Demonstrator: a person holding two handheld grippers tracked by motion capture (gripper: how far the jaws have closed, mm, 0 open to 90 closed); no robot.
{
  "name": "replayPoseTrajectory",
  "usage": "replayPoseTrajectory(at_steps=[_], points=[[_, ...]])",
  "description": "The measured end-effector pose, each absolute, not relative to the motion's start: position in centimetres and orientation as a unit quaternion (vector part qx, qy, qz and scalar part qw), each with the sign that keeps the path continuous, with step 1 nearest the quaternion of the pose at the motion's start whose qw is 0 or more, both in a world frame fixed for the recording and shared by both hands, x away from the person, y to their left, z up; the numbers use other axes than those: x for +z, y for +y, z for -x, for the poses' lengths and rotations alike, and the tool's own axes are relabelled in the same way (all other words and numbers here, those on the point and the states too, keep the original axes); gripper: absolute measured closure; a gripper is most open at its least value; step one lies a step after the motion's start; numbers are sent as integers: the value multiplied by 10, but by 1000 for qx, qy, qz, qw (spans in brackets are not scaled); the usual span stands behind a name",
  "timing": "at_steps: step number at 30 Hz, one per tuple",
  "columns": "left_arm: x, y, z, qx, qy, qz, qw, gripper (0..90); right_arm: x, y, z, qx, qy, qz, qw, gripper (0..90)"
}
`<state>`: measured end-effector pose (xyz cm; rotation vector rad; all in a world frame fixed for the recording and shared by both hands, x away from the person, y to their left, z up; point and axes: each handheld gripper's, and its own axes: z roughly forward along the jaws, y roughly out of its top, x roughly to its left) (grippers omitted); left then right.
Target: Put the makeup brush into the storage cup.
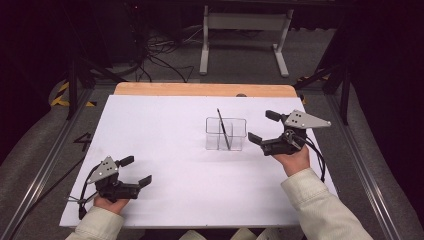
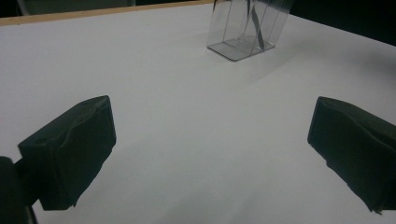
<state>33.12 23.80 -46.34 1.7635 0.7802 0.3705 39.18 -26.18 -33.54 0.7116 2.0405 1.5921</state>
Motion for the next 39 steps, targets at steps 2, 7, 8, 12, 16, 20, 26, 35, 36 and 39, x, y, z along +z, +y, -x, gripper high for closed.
replayPoseTrajectory(at_steps=[2,7,8,12,16,20,26,35,36,39], points=[[-463,238,-331,157,330,-747,556,15,-336,-266,-389,578,739,-261,227,9],[-463,238,-331,157,328,-746,558,14,-337,-274,-385,576,739,-265,227,2],[-463,238,-331,157,328,-746,559,13,-337,-276,-384,575,739,-264,229,2],[-463,239,-331,155,323,-746,561,10,-337,-282,-380,576,739,-263,229,1],[-463,238,-330,151,318,-744,568,6,-339,-288,-376,576,738,-266,227,0],[-463,238,-330,150,316,-744,569,4,-343,-294,-372,579,735,-270,229,0],[-462,238,-330,148,313,-744,572,4,-354,-303,-366,585,732,-273,218,0],[-462,239,-329,144,308,-743,577,3,-376,-314,-358,574,736,-287,217,0],[-462,239,-329,144,308,-743,577,3,-379,-315,-357,573,735,-290,219,0],[-462,239,-329,142,308,-743,578,3,-385,-317,-355,570,735,-293,220,0]])
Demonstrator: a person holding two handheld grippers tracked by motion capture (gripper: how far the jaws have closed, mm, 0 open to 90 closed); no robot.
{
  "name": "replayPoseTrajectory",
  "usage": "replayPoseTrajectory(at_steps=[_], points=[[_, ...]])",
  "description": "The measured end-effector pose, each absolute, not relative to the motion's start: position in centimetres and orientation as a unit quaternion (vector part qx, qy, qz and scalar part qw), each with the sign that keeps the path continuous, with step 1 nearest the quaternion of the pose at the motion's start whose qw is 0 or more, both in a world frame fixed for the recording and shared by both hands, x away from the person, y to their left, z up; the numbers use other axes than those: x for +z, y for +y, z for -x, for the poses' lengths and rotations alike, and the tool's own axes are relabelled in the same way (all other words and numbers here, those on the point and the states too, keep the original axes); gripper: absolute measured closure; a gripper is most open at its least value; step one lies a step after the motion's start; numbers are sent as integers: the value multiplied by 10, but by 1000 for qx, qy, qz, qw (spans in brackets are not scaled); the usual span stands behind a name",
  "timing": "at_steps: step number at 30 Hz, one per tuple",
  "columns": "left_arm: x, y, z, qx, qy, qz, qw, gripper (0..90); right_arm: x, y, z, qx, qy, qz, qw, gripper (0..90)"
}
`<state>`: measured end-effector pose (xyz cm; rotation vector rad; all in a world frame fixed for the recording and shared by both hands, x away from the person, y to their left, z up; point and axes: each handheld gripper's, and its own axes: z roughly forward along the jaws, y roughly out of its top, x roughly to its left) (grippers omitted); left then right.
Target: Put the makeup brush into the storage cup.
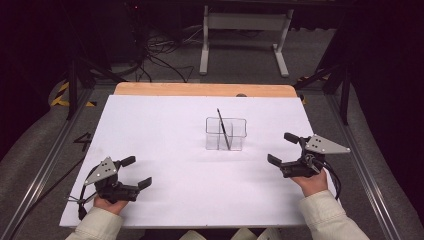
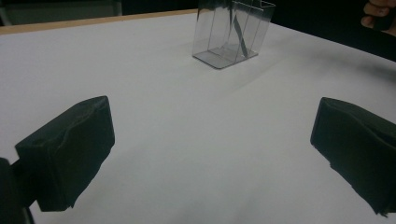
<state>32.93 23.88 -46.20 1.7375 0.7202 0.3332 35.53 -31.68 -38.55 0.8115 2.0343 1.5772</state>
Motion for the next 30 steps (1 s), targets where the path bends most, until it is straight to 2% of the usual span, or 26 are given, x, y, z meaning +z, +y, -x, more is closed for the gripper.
replayPoseTrajectory(at_steps=[21,30], points=[[-462,239,-329,140,307,-741,580,3,-434,-332,-349,555,733,-319,228,0],[-462,240,-329,139,308,-740,581,3,-445,-337,-347,561,723,-328,235,0]])
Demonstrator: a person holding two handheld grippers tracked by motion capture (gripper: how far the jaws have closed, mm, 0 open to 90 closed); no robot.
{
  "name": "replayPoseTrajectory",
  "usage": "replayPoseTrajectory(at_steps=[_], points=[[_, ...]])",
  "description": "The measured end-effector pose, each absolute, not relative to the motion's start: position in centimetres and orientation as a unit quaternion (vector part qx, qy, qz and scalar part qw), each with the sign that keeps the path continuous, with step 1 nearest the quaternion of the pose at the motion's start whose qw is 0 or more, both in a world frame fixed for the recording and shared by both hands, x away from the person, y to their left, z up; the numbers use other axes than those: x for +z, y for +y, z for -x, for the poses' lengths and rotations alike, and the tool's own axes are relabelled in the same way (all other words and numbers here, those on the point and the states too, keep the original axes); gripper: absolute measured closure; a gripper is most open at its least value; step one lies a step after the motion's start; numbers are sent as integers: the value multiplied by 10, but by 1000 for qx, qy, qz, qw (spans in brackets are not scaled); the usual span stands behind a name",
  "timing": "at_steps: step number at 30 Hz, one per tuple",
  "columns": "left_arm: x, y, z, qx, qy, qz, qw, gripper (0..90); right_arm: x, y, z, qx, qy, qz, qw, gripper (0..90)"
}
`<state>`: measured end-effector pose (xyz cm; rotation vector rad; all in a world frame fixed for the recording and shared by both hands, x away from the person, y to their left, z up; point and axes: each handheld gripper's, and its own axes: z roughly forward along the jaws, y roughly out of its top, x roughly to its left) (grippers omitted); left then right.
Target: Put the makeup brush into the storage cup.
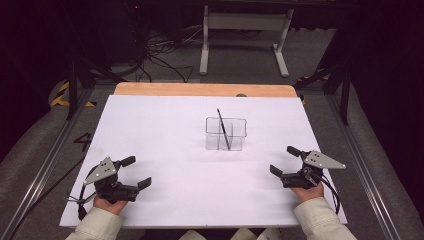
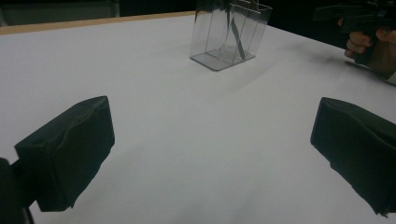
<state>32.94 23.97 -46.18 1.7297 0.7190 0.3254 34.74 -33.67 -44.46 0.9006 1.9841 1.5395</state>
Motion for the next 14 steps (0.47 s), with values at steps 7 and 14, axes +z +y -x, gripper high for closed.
replayPoseTrajectory(at_steps=[7,14], points=[[-462,240,-329,138,308,-740,582,2,-449,-338,-347,561,720,-339,228,0],[-462,240,-329,139,308,-740,582,3,-449,-337,-347,559,722,-336,233,0]])
